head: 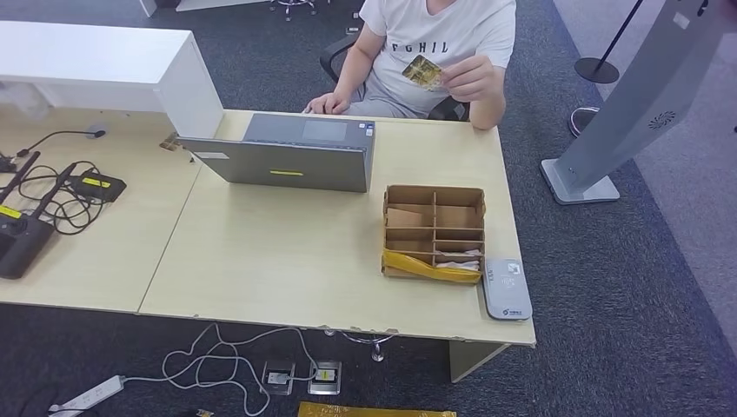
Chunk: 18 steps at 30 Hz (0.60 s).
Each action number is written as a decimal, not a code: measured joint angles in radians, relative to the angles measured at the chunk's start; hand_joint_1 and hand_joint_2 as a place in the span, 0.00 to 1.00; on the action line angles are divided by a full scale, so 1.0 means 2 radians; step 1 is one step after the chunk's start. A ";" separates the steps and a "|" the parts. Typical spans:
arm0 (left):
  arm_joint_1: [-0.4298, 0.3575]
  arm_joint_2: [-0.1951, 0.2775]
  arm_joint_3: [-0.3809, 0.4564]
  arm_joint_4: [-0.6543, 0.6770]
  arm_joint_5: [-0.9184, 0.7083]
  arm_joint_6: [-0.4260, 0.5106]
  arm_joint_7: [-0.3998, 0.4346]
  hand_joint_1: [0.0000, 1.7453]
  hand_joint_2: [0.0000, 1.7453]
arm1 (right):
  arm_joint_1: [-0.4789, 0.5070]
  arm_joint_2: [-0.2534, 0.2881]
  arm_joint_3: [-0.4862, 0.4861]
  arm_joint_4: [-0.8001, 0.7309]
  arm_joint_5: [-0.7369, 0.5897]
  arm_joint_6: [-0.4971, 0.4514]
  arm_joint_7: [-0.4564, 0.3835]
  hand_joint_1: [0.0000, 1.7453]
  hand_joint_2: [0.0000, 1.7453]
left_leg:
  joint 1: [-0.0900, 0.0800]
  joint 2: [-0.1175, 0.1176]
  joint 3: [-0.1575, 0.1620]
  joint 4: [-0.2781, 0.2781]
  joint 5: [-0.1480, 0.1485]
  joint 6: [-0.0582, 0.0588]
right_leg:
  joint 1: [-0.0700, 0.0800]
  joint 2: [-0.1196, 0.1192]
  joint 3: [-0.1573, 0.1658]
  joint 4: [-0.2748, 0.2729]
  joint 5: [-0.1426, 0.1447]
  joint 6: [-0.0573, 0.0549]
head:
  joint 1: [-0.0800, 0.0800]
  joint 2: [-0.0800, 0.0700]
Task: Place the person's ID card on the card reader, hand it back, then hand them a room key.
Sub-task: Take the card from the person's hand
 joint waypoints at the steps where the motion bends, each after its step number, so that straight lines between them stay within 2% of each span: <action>1: 0.000 0.000 -0.001 0.000 0.000 0.000 0.000 0.00 0.00 | 0.000 0.001 0.006 -0.001 0.002 0.002 0.000 0.00 1.00 | 0.000 0.000 0.000 0.000 0.000 0.000 | 0.000 0.000 0.000 0.000 0.000 0.000 | 0.000 0.000; 9: -0.001 0.000 -0.011 0.000 -0.006 -0.006 -0.002 0.00 0.00 | -0.008 0.024 0.080 -0.015 0.043 0.072 0.018 0.00 1.00 | 0.000 0.000 0.000 0.000 0.000 0.000 | 0.000 0.000 0.000 0.000 0.000 0.000 | 0.000 0.000; 18: -0.001 0.000 -0.020 0.000 -0.008 -0.008 -0.005 0.00 0.00 | -0.008 0.070 0.141 -0.007 0.059 0.073 0.022 0.00 1.00 | 0.000 0.000 0.000 0.000 0.000 0.000 | 0.000 0.000 0.000 0.000 0.000 0.000 | 0.000 0.000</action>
